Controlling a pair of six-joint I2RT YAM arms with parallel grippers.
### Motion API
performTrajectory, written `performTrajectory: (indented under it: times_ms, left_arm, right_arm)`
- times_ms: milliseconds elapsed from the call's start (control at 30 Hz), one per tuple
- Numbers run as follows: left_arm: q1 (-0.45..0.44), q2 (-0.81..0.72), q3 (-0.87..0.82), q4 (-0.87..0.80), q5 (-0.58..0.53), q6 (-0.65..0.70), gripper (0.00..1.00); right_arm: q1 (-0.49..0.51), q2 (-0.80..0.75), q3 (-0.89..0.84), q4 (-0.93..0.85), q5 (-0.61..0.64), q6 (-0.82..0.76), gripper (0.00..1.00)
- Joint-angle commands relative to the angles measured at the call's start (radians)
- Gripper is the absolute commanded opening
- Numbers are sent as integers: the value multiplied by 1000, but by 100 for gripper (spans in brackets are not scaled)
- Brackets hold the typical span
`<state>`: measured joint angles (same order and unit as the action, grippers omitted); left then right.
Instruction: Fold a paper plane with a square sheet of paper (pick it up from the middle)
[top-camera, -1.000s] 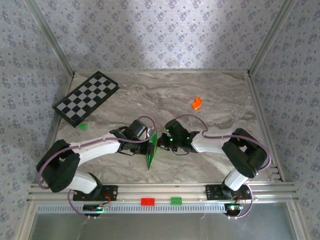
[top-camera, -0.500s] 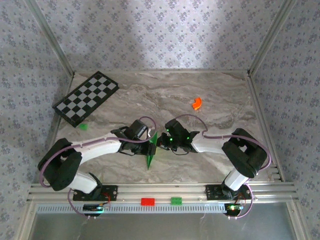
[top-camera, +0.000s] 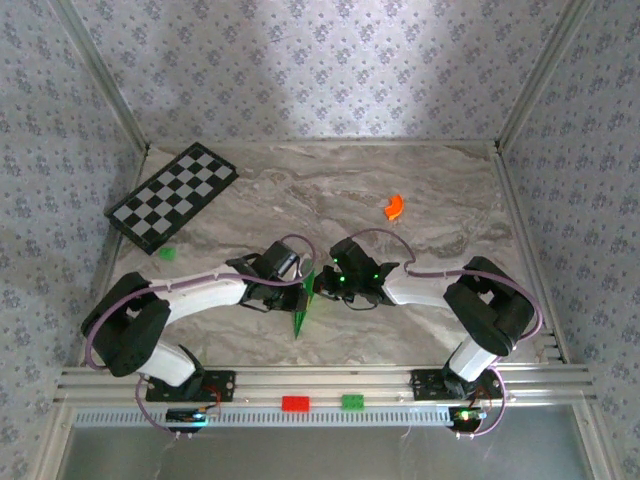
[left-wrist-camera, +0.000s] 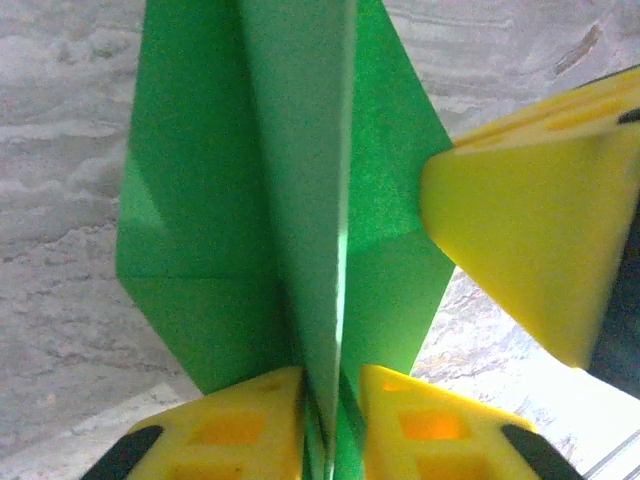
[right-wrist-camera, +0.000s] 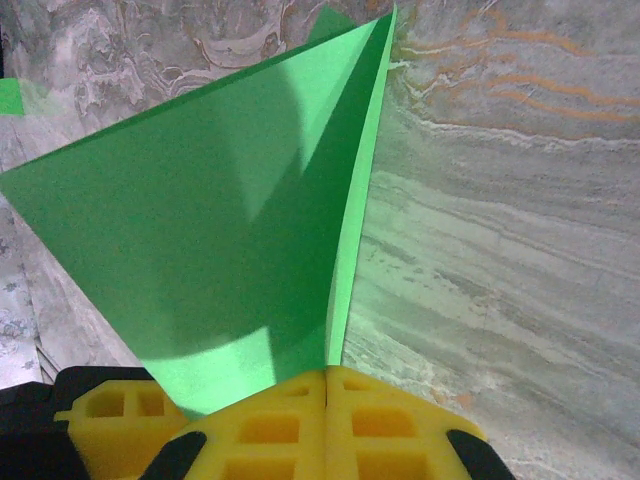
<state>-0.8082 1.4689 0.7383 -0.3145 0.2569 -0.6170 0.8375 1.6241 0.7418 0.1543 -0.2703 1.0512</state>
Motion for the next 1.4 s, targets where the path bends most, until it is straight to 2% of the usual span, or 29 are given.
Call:
performTrajectory:
  times_ms: [0, 733, 833, 900, 1100, 1167, 1367]
  left_arm:
    - [-7, 21, 27, -23, -15, 9, 19]
    - [-18, 84, 46, -33, -22, 11, 15]
    - [-21, 89, 48, -38, -25, 11, 11]
    - [-25, 88, 52, -44, -38, 8, 9]
    - [-30, 85, 84, -89, -117, -33, 8]
    - [-30, 89, 105, -123, -178, -69, 7]
    - [-31, 145, 180, -193, -234, -95, 10]
  right_arm:
    - [0, 10, -10, 1, -12, 10, 3]
    - [-4, 13, -19, 8, -18, 13, 4]
    - [-7, 10, -19, 8, -22, 12, 6]
    - [-10, 1, -19, 3, -24, 5, 9]
    - [-40, -114, -70, -68, 36, -21, 31]
    - [-56, -170, -101, -116, 72, -33, 34]
    - [-105, -328, -219, -188, 125, -28, 39]
